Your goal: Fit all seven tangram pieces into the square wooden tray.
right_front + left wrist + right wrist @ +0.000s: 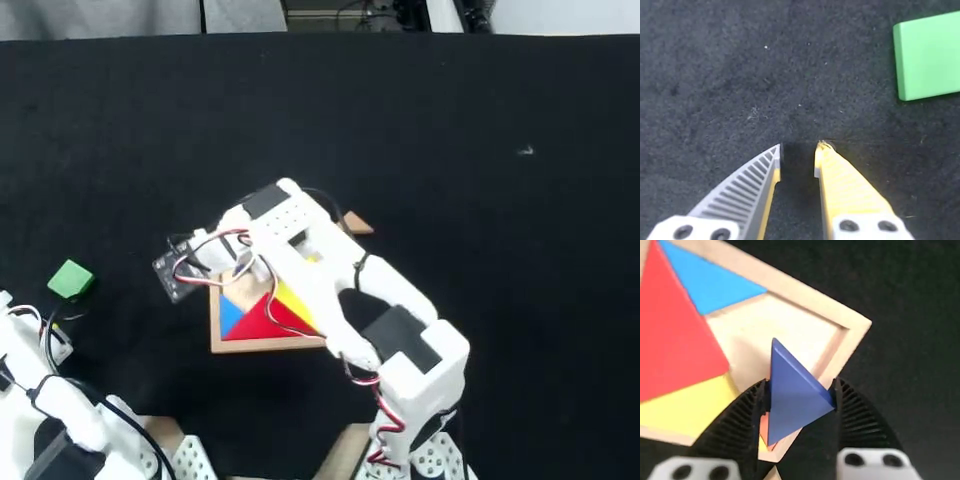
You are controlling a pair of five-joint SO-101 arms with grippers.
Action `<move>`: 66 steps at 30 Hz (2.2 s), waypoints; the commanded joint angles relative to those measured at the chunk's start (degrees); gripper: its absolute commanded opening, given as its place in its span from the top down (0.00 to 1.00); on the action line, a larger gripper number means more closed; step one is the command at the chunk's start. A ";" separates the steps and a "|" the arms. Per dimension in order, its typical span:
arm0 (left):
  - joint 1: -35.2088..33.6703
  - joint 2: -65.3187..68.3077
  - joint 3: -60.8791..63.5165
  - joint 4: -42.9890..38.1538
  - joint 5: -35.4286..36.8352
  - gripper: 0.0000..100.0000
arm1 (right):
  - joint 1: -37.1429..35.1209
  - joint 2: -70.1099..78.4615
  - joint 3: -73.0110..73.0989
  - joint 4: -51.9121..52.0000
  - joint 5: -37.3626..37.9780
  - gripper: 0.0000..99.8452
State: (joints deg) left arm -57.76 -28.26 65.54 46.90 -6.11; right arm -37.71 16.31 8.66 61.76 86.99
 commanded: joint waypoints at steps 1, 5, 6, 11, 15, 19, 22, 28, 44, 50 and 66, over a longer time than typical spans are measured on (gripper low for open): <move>-0.13 -0.62 -1.63 0.09 -0.35 0.88 | -1.85 -0.75 -3.21 1.23 4.48 0.88; -0.13 -0.62 -1.63 0.09 -0.35 0.88 | -4.04 -0.31 -3.21 0.97 7.12 0.88; -0.13 -0.62 -1.63 0.09 -0.35 0.88 | -4.48 -0.31 -3.21 0.88 7.82 0.88; -0.13 -0.62 -1.63 0.00 -0.35 0.88 | -6.42 -0.31 -4.00 0.79 9.93 0.88; -0.04 -0.62 -1.63 0.00 -0.35 0.88 | -6.68 -0.31 -4.18 0.70 11.60 0.88; 0.04 -0.62 -1.63 -0.09 -0.35 0.88 | -6.42 -0.22 -4.97 -0.35 11.78 0.88; 0.31 -0.62 -0.57 -2.46 -0.35 0.88 | -6.68 -0.22 -4.97 -0.44 11.78 0.88; 1.89 -0.62 0.57 -3.60 -0.35 0.88 | -7.30 1.89 -8.04 -0.09 5.45 0.85; 2.24 -0.62 0.75 -3.96 -0.44 0.88 | -6.24 3.91 -13.67 7.21 1.85 0.71; 2.24 -0.62 0.75 -3.96 -0.44 0.88 | -4.48 -1.63 -21.49 18.46 -3.52 0.81; 2.07 -0.62 0.84 -3.96 -0.44 0.88 | -5.10 -2.24 -12.44 -7.82 -65.58 0.99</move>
State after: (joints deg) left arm -56.35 -28.26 66.51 43.65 -6.29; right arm -42.64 17.45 -3.47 57.10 28.00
